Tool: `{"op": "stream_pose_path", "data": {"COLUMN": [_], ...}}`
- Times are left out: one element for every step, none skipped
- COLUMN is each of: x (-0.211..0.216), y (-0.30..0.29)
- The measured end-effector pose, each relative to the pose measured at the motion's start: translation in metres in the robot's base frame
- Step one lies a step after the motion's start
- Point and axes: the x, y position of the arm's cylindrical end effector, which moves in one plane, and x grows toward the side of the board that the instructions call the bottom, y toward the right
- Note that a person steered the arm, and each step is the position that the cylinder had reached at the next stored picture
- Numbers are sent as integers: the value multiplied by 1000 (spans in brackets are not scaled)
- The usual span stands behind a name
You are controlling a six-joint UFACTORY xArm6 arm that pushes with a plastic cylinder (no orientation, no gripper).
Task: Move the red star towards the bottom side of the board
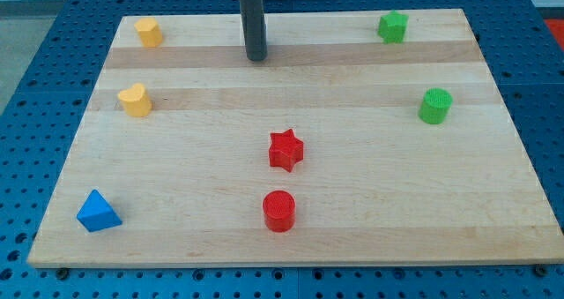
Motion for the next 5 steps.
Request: {"op": "stream_pose_path", "data": {"x": [-12, -24, -31, -31, -2], "y": [0, 0, 0, 0, 0]}}
